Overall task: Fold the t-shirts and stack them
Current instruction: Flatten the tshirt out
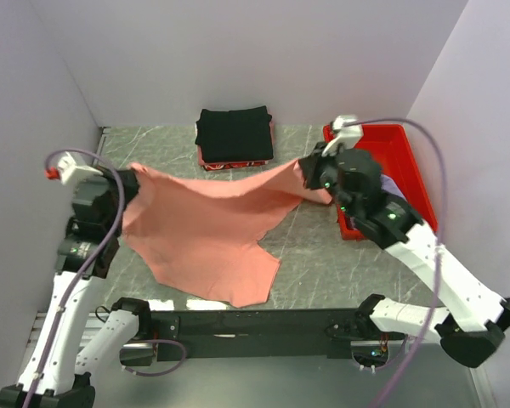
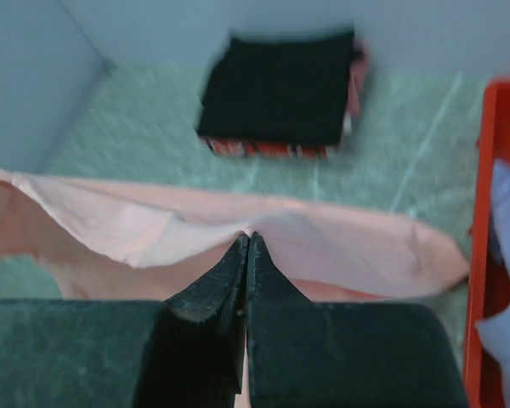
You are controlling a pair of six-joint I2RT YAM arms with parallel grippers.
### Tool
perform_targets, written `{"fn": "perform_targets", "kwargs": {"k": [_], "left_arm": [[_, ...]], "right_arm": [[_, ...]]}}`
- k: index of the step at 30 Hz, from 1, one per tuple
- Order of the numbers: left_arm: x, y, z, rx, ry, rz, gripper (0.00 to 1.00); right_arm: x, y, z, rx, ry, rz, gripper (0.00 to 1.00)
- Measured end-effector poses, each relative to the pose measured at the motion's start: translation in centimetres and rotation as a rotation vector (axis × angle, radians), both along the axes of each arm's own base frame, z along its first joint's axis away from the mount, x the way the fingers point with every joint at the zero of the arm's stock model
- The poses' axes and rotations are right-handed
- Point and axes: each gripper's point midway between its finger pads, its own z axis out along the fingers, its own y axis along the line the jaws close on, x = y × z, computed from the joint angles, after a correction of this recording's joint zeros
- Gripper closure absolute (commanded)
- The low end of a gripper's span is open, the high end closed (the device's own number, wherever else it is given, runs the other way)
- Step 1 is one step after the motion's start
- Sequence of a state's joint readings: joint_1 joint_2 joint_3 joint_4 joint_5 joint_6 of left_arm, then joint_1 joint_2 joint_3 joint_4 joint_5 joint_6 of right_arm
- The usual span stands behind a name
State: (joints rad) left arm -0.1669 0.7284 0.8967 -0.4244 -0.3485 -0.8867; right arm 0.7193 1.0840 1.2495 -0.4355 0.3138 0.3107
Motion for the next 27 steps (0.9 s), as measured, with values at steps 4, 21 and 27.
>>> {"fn": "perform_targets", "kwargs": {"k": [4, 21, 27], "left_arm": [[-0.8, 0.7, 9.9, 0.028, -0.221, 0.012, 0.99], [-16.1, 2.3, 37.8, 0.26, -0.894, -0.007, 0.99], [-23.0, 2.6, 40.8, 0.288, -1.038, -0.018, 0.99]], "right_arm": [[-1.2, -1.5, 8.3, 0.1, -0.181, 0.0, 1.0], [-15.0, -9.3, 28.4, 0.304, -0.627, 0.199, 1.0], [-18.7, -8.4, 28.0, 0.341, -0.614, 0.366, 1.0]]}}
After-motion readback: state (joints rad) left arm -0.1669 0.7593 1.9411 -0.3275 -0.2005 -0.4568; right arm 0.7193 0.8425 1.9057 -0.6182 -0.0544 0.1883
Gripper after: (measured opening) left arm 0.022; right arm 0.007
